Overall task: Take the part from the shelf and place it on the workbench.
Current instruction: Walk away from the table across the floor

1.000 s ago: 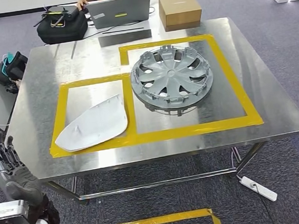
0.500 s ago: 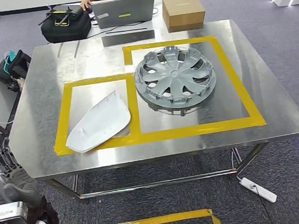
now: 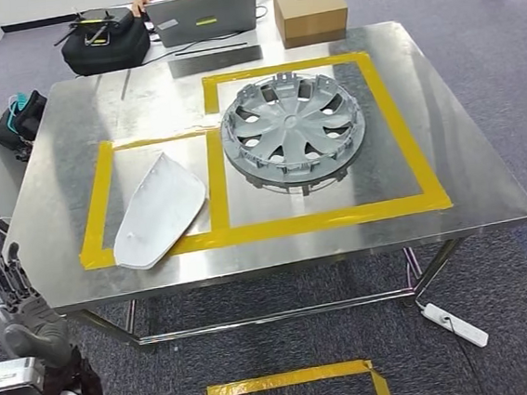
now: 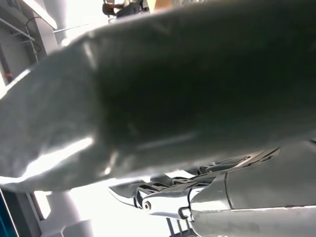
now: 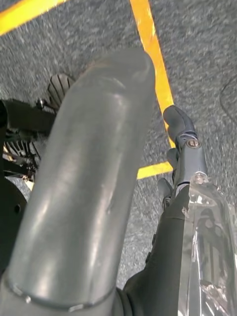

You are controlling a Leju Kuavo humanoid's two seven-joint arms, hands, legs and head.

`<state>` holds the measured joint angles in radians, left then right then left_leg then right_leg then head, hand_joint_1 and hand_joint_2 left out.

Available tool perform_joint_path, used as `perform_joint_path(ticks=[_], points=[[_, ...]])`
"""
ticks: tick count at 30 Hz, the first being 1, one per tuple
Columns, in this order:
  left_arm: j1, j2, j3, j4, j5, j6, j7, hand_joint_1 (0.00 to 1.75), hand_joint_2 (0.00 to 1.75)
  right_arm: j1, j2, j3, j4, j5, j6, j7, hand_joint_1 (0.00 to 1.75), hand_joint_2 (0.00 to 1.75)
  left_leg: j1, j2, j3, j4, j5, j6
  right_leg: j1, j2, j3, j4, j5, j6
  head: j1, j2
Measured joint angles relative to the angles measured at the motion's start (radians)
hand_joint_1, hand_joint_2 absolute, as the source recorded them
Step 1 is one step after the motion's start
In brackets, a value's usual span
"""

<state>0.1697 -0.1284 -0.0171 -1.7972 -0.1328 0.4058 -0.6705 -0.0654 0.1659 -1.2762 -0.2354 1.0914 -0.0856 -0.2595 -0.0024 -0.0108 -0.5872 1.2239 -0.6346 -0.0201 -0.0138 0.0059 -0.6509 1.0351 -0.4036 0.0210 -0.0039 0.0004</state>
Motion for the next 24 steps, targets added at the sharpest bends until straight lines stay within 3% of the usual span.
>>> perform_joint_path(ticks=[2, 4, 7, 8, 9, 10, 12, 13, 14, 15, 16, 18, 19, 20, 22, 24], points=[[-0.002, 0.000, 0.000, 0.000, 0.000, 0.002, 0.000, 0.00, 0.00, 0.000, 0.000, 0.000, 0.000, 0.000, 0.000, 0.001, 0.00, 0.00, 0.000, 0.000, 0.068, -0.124, 0.064, 0.006, 0.000, 0.000, -0.010, 0.000, 0.014, 0.006, 0.000, 0.000], [-0.006, -0.001, 0.000, 0.000, -0.002, 0.004, 0.000, 0.00, 0.00, -0.001, 0.000, 0.000, 0.000, -0.001, 0.000, 0.000, 0.00, 0.00, -0.002, -0.001, 0.113, -0.222, 0.098, 0.012, 0.002, 0.001, -0.020, -0.001, 0.030, 0.015, 0.000, 0.000], [-0.007, -0.003, 0.001, 0.000, -0.003, 0.005, 0.000, 0.00, 0.00, 0.002, 0.000, 0.000, 0.000, 0.000, 0.002, 0.000, 0.00, 0.00, -0.006, -0.001, 0.105, -0.246, 0.123, 0.027, 0.001, 0.002, -0.027, -0.020, 0.060, 0.034, 0.000, 0.000], [-0.007, -0.003, 0.002, 0.000, -0.003, 0.005, 0.000, 0.00, 0.00, 0.004, 0.000, -0.001, 0.000, 0.000, 0.002, 0.001, 0.00, 0.00, -0.004, 0.000, 0.099, -0.250, 0.134, 0.033, 0.001, 0.002, -0.032, -0.020, 0.055, 0.040, 0.000, 0.000], [-0.008, -0.004, 0.002, 0.000, -0.003, 0.005, 0.000, 0.00, 0.00, 0.005, 0.000, -0.001, 0.000, 0.000, 0.002, 0.001, 0.00, 0.00, -0.002, 0.001, 0.092, -0.253, 0.146, 0.040, 0.001, 0.002, -0.040, -0.004, 0.032, 0.045, 0.002, 0.000], [-0.008, -0.005, 0.003, 0.000, -0.003, 0.005, 0.000, 0.00, 0.00, 0.006, 0.001, -0.001, 0.000, 0.000, 0.003, 0.001, 0.00, 0.00, 0.000, 0.003, 0.084, -0.256, 0.156, 0.045, 0.001, 0.002, -0.054, 0.037, -0.010, 0.049, 0.003, 0.000], [-0.007, -0.006, 0.004, 0.000, -0.003, 0.005, 0.001, 0.00, 0.00, 0.007, 0.001, -0.001, 0.000, 0.000, 0.003, 0.002, 0.00, 0.00, -0.002, 0.005, 0.064, -0.256, 0.172, 0.051, 0.002, 0.001, -0.085, 0.168, -0.107, 0.052, 0.006, 0.000], [-0.007, -0.006, 0.004, 0.000, -0.003, 0.005, 0.001, 0.00, 0.00, 0.006, 0.001, -0.001, 0.000, 0.001, 0.002, 0.002, 0.00, 0.00, -0.003, 0.006, 0.054, -0.255, 0.180, 0.052, 0.003, 0.001, -0.093, 0.226, -0.136, 0.053, 0.006, 0.000], [-0.006, -0.006, 0.005, 0.000, -0.003, 0.006, 0.001, 0.00, 0.00, 0.006, 0.001, -0.001, 0.000, 0.001, 0.002, 0.003, 0.00, 0.00, -0.004, 0.007, 0.044, -0.255, 0.187, 0.052, 0.003, 0.001, -0.087, 0.255, -0.145, 0.052, 0.006, 0.000], [-0.006, -0.006, 0.006, 0.000, -0.003, 0.006, 0.002, 0.00, 0.00, 0.006, 0.001, -0.001, 0.000, 0.000, 0.002, 0.003, 0.00, 0.00, -0.004, 0.008, 0.036, -0.254, 0.193, 0.051, 0.004, 0.001, -0.061, 0.242, -0.136, 0.051, 0.006, 0.000], [-0.006, -0.006, 0.007, 0.000, -0.003, 0.006, 0.002, 0.00, 0.00, 0.005, 0.001, -0.001, 0.000, 0.000, 0.001, 0.004, 0.00, 0.00, -0.004, 0.008, 0.029, -0.254, 0.199, 0.049, 0.004, 0.001, -0.017, 0.193, -0.116, 0.049, 0.006, 0.000], [-0.006, -0.006, 0.009, 0.000, -0.003, 0.006, 0.002, 0.00, 0.00, 0.002, 0.001, -0.001, 0.000, 0.000, 0.001, 0.004, 0.00, 0.00, -0.006, 0.007, 0.020, -0.251, 0.208, 0.042, 0.004, 0.002, 0.092, 0.046, -0.088, 0.044, 0.006, 0.000], [-0.007, -0.006, 0.011, 0.000, -0.003, 0.007, 0.002, 0.00, 0.00, -0.001, 0.001, 0.000, 0.000, 0.001, 0.000, 0.003, 0.00, 0.00, -0.007, 0.008, 0.017, -0.250, 0.212, 0.038, 0.005, 0.003, 0.128, -0.007, -0.085, 0.041, 0.005, 0.000], [-0.008, -0.006, 0.012, 0.000, -0.003, 0.009, 0.002, 0.00, 0.00, -0.002, 0.001, 0.000, 0.000, 0.000, -0.001, 0.002, 0.00, 0.00, -0.009, 0.008, 0.015, -0.249, 0.218, 0.033, 0.006, 0.003, 0.148, -0.038, -0.088, 0.039, 0.005, 0.000], [-0.009, -0.005, 0.013, 0.000, -0.003, 0.013, 0.003, 0.00, 0.00, -0.003, 0.003, 0.000, 0.000, 0.000, -0.004, 0.000, 0.00, 0.00, -0.010, 0.008, 0.009, -0.248, 0.228, 0.023, 0.006, 0.003, 0.145, -0.046, -0.083, 0.029, 0.005, 0.000], [-0.011, -0.003, 0.017, 0.000, -0.002, 0.016, 0.004, 0.00, 0.00, -0.003, 0.006, -0.001, 0.000, -0.001, -0.005, -0.001, 0.00, 0.00, -0.008, 0.007, -0.005, -0.227, 0.202, 0.011, 0.003, 0.000, 0.130, -0.047, -0.070, 0.012, 0.004, 0.000]])
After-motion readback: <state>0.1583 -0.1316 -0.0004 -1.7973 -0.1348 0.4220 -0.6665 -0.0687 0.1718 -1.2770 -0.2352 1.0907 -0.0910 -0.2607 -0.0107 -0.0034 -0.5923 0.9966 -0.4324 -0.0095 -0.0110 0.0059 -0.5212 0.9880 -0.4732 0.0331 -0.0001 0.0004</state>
